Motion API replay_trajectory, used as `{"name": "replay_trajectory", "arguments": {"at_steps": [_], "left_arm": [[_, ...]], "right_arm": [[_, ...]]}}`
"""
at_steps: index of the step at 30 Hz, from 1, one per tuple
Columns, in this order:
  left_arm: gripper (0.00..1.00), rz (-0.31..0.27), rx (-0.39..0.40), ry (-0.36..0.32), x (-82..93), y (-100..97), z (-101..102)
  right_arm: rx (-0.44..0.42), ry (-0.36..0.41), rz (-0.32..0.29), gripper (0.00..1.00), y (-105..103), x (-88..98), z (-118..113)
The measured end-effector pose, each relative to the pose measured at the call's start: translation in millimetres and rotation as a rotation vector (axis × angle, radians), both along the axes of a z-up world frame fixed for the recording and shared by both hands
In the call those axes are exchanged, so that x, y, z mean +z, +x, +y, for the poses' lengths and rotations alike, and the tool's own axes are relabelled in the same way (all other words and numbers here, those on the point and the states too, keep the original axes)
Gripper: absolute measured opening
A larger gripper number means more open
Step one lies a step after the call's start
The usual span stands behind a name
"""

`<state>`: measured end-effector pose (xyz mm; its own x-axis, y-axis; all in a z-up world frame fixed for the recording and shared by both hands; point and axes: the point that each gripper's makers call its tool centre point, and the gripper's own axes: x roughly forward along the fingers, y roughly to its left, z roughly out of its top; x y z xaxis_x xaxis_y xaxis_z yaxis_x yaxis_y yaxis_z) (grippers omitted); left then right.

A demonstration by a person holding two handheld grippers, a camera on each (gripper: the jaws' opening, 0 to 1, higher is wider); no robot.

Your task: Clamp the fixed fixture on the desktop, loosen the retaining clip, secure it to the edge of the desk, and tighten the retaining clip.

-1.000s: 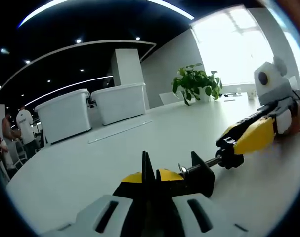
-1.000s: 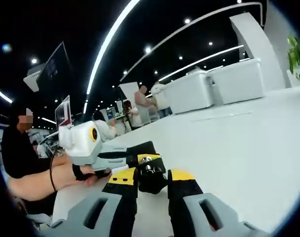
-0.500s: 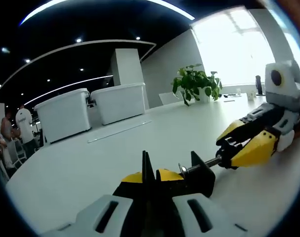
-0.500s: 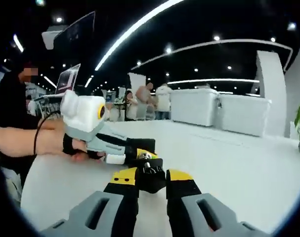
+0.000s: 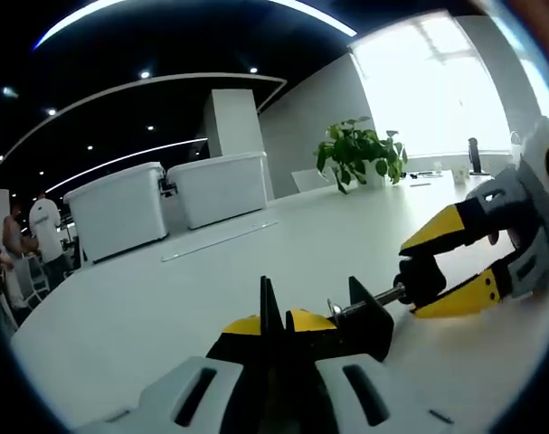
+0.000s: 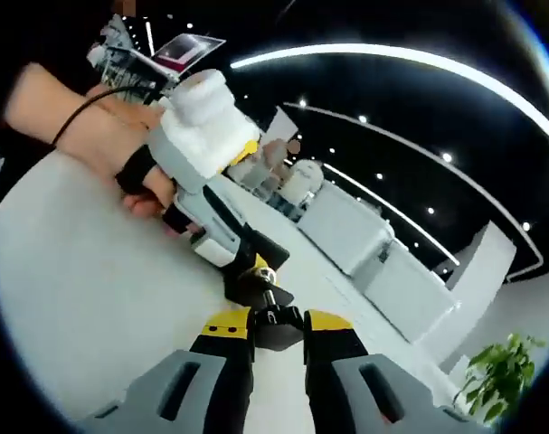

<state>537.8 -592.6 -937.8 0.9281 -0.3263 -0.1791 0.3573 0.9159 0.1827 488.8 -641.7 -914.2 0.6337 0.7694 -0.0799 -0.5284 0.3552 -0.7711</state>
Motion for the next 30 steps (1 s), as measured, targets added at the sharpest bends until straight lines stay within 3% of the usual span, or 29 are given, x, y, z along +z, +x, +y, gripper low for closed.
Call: {"name": "replay_trajectory", "arguments": {"at_steps": [2, 3, 5, 9, 12, 13, 14, 16, 20, 21, 24, 27, 30], "left_arm": [[0.07, 0.000, 0.000, 0.000, -0.1, 0.1, 0.0], [0.07, 0.000, 0.000, 0.000, -0.1, 0.1, -0.1], [0.07, 0.000, 0.000, 0.000, -0.3, 0.2, -0.3], [0.07, 0.000, 0.000, 0.000, -0.6, 0.4, -0.4], [0.07, 0.000, 0.000, 0.000, -0.6, 0.7, -0.4], [0.07, 0.001, 0.000, 0.000, -0.7, 0.8, -0.4], [0.07, 0.002, -0.001, 0.000, -0.8, 1.0, -0.5], [0.07, 0.001, 0.001, 0.001, -0.5, 1.6, -0.3], [0.07, 0.000, -0.001, 0.002, -0.2, 2.9, 0.1], [0.07, -0.001, -0.001, 0.003, -0.1, 3.2, 0.2], [0.07, -0.002, 0.000, 0.004, 0.0, 3.1, 0.5], [0.07, -0.003, 0.000, 0.005, 0.1, 3.2, 0.7], [0.07, -0.003, -0.001, 0.005, 0.1, 2.9, 0.6]], "right_arm": [[-0.009, -0.066, -0.084, 0.20, -2.9, -2.2, 1.6], [-0.008, -0.080, -0.089, 0.20, -2.3, -1.7, 2.2], [-0.008, -0.031, -0.039, 0.20, 1.3, -1.2, 0.2], [-0.006, -0.020, -0.021, 0.20, 3.6, 0.2, -1.0], [0.006, 0.114, 0.147, 0.20, 6.5, 3.7, -4.0], [0.023, 0.192, 0.186, 0.22, 3.5, 15.0, -5.1], [0.049, 0.320, 0.248, 0.25, 2.5, 29.5, -7.4], [0.094, 0.534, 0.441, 0.25, 3.8, 44.6, -15.8], [0.046, 0.710, 0.822, 0.24, 27.6, 28.3, -31.8], [0.049, 0.719, 0.878, 0.24, 29.9, 24.3, -31.6], [0.021, 0.725, 0.902, 0.19, 36.2, 19.2, -32.5], [0.020, 0.674, 0.978, 0.18, 29.2, 6.1, -22.8], [0.025, 0.638, 0.995, 0.19, 27.1, 0.9, -16.0]]}}
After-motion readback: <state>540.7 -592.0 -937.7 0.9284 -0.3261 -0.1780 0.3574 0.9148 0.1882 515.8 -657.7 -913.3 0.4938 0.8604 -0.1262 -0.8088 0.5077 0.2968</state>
